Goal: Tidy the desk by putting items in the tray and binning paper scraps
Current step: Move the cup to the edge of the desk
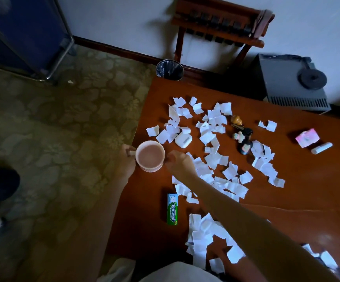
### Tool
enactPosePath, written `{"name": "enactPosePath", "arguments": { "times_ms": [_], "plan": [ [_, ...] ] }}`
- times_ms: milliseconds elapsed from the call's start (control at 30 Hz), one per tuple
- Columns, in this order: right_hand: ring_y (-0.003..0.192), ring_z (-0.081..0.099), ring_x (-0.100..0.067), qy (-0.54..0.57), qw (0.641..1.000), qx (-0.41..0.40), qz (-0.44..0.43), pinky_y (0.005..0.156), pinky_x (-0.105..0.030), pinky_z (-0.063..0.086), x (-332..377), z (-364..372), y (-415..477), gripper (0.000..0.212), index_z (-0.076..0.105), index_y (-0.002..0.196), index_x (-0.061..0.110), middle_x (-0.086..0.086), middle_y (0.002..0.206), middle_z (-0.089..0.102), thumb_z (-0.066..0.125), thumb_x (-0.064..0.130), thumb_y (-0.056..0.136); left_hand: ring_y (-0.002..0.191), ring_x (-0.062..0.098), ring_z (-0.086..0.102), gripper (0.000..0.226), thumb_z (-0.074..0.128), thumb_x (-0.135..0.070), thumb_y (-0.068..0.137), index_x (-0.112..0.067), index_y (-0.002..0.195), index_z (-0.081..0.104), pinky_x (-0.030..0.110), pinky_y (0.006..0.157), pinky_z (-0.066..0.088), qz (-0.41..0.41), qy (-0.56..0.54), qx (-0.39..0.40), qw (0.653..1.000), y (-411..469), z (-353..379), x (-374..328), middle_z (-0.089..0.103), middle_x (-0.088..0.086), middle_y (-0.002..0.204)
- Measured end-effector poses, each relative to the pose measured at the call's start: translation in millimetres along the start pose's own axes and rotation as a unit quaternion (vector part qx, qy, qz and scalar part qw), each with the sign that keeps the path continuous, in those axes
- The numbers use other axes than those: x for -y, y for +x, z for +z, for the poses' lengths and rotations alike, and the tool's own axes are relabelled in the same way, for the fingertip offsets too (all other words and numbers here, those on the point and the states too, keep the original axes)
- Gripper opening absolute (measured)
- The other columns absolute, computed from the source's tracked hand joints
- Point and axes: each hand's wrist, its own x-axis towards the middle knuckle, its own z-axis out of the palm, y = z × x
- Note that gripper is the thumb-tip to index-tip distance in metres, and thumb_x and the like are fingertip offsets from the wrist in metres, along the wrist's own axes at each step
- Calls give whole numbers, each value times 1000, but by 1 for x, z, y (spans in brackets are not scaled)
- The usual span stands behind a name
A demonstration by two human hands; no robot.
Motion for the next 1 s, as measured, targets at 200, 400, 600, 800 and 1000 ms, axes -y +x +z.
{"name": "enactPosePath", "arguments": {
  "times_ms": [200, 400, 600, 800, 1000],
  "plan": [
    [103, 63, -28, 6, 989, -135, 60, 75, -26, 53, -10, -35, 29, 37, 49, 126, 8, -16, 131, 51, 54, 23, 92, 111, 28, 56, 28, 45, 3, 93, -1, 120, 50, 28, 87, 44, 114, 29, -148, 982, -14, 7, -18, 57, 16, 119],
    [117, 55, -31, -62, 991, -77, 87, 88, -33, 53, -9, -26, 50, 60, 33, 139, 24, -14, 140, 37, 60, 40, 88, 113, 22, 55, 34, 41, -8, 91, -6, 123, 55, 25, 88, 46, 201, 167, -89, 961, -20, 41, -33, 59, 11, 124],
    [116, 53, -31, -57, 993, -54, 93, 93, -36, 51, -12, -25, 55, 63, 33, 133, 22, -14, 131, 45, 70, 28, 82, 112, 25, 57, 33, 43, -17, 95, -4, 121, 59, 38, 96, 48, 244, 269, -74, 929, -5, 53, -11, 62, 13, 120],
    [109, 59, -28, -24, 998, -53, 21, 87, -32, 52, -21, -38, 37, 44, 42, 128, 16, -13, 121, 58, 62, 18, 89, 125, 29, 49, 35, 44, -15, 95, -4, 126, 55, 45, 105, 41, 255, 316, -65, 911, -3, 53, -13, 56, 15, 131],
    [102, 64, -30, -21, 994, -101, -21, 81, -33, 56, -27, -59, -10, 36, 42, 131, 15, -15, 118, 63, 50, 17, 95, 86, 31, 69, 14, 68, -4, 80, 1, 93, 69, 36, 70, 57, 373, 280, -145, 873, -60, 56, -6, 71, 17, 91]
  ]
}}
